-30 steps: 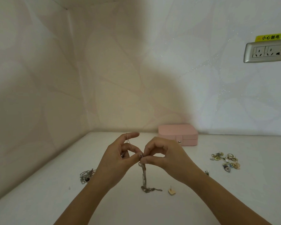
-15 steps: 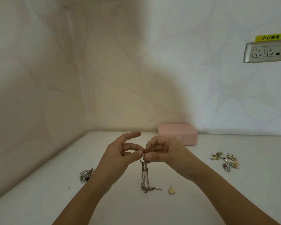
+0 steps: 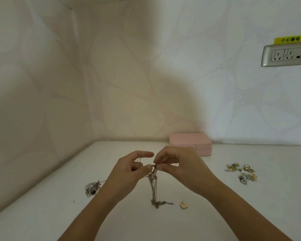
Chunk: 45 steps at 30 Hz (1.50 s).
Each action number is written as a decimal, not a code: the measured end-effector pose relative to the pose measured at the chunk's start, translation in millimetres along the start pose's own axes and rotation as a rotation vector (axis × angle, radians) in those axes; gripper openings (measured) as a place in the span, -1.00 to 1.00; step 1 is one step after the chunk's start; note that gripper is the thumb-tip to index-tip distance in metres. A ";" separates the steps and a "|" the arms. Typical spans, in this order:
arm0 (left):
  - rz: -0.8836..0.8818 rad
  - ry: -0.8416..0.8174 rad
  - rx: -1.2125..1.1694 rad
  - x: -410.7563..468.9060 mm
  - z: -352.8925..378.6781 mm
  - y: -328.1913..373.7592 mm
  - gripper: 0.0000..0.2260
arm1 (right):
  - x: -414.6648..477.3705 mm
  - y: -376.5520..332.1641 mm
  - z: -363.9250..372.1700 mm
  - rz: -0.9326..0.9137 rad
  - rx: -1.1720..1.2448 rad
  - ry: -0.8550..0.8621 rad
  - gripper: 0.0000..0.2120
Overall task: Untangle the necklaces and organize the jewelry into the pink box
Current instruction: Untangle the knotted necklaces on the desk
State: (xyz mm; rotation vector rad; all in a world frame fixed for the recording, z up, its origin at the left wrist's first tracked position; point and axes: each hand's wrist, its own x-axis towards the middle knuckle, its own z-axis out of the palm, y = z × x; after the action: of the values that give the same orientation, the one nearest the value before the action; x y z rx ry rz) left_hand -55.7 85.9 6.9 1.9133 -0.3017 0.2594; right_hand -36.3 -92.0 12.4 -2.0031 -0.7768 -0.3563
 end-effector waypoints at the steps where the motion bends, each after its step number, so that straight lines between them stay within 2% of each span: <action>1: 0.004 0.001 0.039 0.3 1.6 -2.4 -0.81 | 0.0 0.8 -0.3 -0.011 -0.040 0.005 -0.89; 5: 0.047 0.040 0.239 -0.2 7.8 -8.6 -0.89 | -0.1 6.2 3.8 -0.133 -0.338 -0.032 -0.87; 8: 0.052 0.058 0.304 -0.2 7.8 -8.9 -0.94 | 1.0 5.5 8.9 -0.171 -0.489 -0.058 -0.87; 11: 0.036 0.047 0.242 0.3 6.8 -8.4 -0.93 | 2.5 4.0 12.8 -0.148 -0.559 -0.049 -0.87; 13: 0.023 0.041 0.161 0.5 5.7 -7.4 -0.94 | 2.2 5.0 14.2 -0.104 -0.509 -0.038 -0.92; 15: 0.010 0.061 0.065 0.6 4.0 -5.3 -0.95 | 1.7 7.2 12.8 -0.009 -0.340 -0.023 -0.97; 17: -0.007 0.084 -0.008 0.8 0.3 -2.5 -0.95 | 3.6 10.2 7.2 0.131 -0.114 -0.013 -0.91; 20: -0.036 0.046 -0.121 -1.1 -3.6 2.5 -0.92 | 5.5 12.8 -1.3 0.289 0.225 -0.088 -0.88; 24: -0.055 -0.008 -0.223 -2.0 -5.7 5.8 -0.85 | 6.5 12.9 0.7 0.323 0.778 -0.189 -0.94; 26: -0.069 -0.022 -0.271 -1.9 -5.2 5.1 -0.81 | 7.0 11.3 4.3 0.343 0.989 -0.212 -0.88; 28: -0.080 -0.046 -0.302 -2.9 -3.8 6.1 -0.80 | 8.6 8.7 6.9 0.364 1.155 -0.198 -0.81; 32: -0.116 -0.071 -0.366 -4.3 -4.6 8.4 -0.82 | 10.8 8.4 -0.1 0.405 1.474 -0.060 -0.72; 34: -0.135 -0.075 -0.399 -4.2 -6.4 8.4 -0.83 | 11.2 9.8 -7.2 0.406 1.564 -0.109 -0.74; 37: -0.151 -0.113 -0.478 -4.8 -9.3 8.6 -0.94 | 8.1 8.1 -14.2 0.409 1.456 -0.166 -0.73; 40: -0.163 -0.123 -0.586 -3.7 -13.4 7.9 -0.96 | 3.1 2.7 -19.8 0.415 1.070 -0.236 -0.92; 42: -0.148 -0.088 -0.583 -2.6 -15.1 7.1 -0.96 | 0.8 -0.2 -18.5 0.385 0.835 -0.359 -0.86; 45: -0.117 -0.061 -0.566 -1.6 -14.9 6.1 -0.95 | 1.0 -1.4 -11.2 0.354 0.771 -0.344 -0.92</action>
State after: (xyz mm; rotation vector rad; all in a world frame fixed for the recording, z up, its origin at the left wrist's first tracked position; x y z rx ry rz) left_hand -59.8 97.9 17.0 1.3740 -0.2673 0.0285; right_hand -35.8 -100.6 19.8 -1.4230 -0.6148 0.4524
